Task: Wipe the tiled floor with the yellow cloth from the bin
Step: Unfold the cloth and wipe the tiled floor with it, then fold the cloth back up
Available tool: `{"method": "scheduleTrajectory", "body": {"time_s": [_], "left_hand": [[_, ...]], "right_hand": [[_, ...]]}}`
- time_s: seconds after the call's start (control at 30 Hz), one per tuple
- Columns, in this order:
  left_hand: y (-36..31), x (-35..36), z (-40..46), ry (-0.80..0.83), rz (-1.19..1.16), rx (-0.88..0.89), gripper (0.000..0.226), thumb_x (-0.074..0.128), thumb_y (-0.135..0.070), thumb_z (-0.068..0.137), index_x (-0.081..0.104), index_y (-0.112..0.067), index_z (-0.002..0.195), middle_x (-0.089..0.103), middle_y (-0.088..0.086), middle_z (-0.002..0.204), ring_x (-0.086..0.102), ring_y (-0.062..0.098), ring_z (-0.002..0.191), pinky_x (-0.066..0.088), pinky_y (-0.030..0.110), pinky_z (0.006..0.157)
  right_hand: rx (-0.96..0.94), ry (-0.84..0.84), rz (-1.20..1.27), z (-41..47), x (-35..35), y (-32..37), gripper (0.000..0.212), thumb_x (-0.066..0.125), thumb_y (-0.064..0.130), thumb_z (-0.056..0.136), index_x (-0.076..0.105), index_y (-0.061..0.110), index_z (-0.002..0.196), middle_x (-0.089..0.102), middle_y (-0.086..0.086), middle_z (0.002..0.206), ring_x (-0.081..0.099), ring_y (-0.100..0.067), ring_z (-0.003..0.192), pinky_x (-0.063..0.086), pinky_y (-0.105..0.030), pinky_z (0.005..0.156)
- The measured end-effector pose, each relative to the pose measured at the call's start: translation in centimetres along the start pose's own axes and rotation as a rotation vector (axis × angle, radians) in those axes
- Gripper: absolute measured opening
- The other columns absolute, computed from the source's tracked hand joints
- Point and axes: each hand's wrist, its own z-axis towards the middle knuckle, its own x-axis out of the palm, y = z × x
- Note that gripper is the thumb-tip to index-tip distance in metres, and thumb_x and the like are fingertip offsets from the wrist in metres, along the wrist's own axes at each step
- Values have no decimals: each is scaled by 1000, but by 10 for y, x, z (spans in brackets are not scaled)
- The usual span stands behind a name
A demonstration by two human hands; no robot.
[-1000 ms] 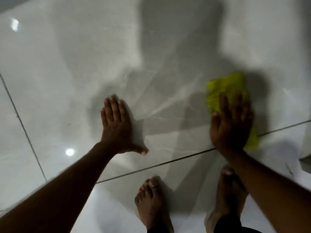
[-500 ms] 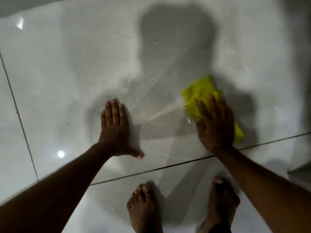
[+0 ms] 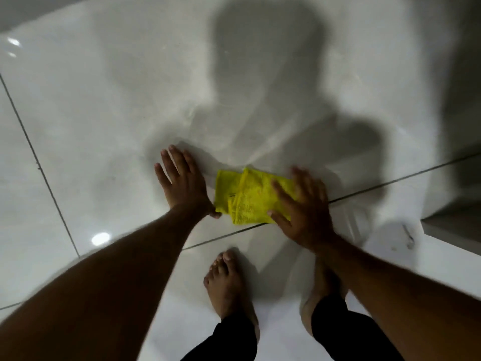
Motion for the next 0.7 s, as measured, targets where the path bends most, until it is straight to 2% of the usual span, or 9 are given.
{"method": "scheduleTrajectory", "body": {"time_s": [0.03, 0.1, 0.17, 0.2, 0.33, 0.47, 0.53, 0.6, 0.7], "left_hand": [[-10, 2, -6, -3, -35, -46, 152, 86, -57, 52, -14, 3, 148, -9, 29, 160, -11, 45, 148, -14, 60, 114], [-30, 9, -18, -49, -80, -43, 106, 68, -32, 81, -5, 3, 150, 6, 26, 161, 2, 41, 150, -2, 58, 120], [-43, 9, -31, -63, -70, 18, 88, 57, -21, 86, 1, 2, 151, 16, 22, 160, 11, 37, 149, -1, 56, 120], [-46, 7, -36, -63, -58, 48, 88, 57, -18, 84, 2, 3, 150, 17, 22, 159, 11, 36, 149, -2, 56, 119], [-45, -42, -82, -9, -190, 110, 98, 62, -14, 77, -1, 3, 151, 8, 22, 162, 3, 36, 151, 1, 56, 120], [-32, -159, -173, 14, -420, 304, 109, 70, -27, 73, 0, -10, 154, -2, 25, 162, -5, 43, 149, 7, 57, 120], [-25, -237, -220, -75, -529, 436, 99, 70, -32, 68, 21, -10, 152, 5, 27, 161, -7, 44, 149, 12, 58, 119], [-12, -326, -270, -145, -630, 536, 80, 74, -36, 68, 47, -11, 139, 18, 27, 158, -5, 40, 151, 16, 48, 121], [11, -444, -341, -154, -754, 669, 73, 84, -29, 66, 53, -19, 131, 42, 29, 146, 22, 39, 148, 14, 27, 121]], "right_hand": [[298, -46, 98, -12, 0, 14, 71, 60, 54, 87, 42, 22, 148, 38, -25, 152, 37, -42, 137, 33, -53, 108], [853, -59, 424, -21, -5, 38, 77, 71, 47, 83, 43, 6, 142, 50, -28, 136, 48, -43, 123, 40, -50, 102], [1139, -32, 787, -12, -15, 47, 64, 78, 31, 81, 51, -3, 128, 58, -29, 125, 56, -42, 115, 45, -45, 96], [1165, -13, 872, -4, -21, 46, 52, 79, 21, 79, 57, -5, 119, 63, -28, 119, 60, -42, 109, 46, -42, 90], [947, 3, 848, 8, -117, 60, 22, 75, 11, 72, 68, -1, 89, 72, -23, 92, 65, -40, 87, 47, -39, 71], [699, -141, 741, -28, -284, 107, 9, 67, 13, 79, 68, 14, 88, 76, -13, 88, 67, -39, 87, 44, -33, 65], [575, -209, 660, -49, -374, 134, 11, 67, 11, 82, 69, 16, 92, 77, -12, 87, 68, -41, 83, 48, -35, 61], [461, -338, 622, -67, -474, 162, 14, 70, 10, 81, 68, 15, 94, 76, -12, 80, 69, -40, 73, 43, -32, 55], [344, -490, 593, -94, -610, 195, 23, 79, 11, 75, 70, 12, 96, 75, -9, 75, 69, -34, 66, 43, -27, 55]]}}
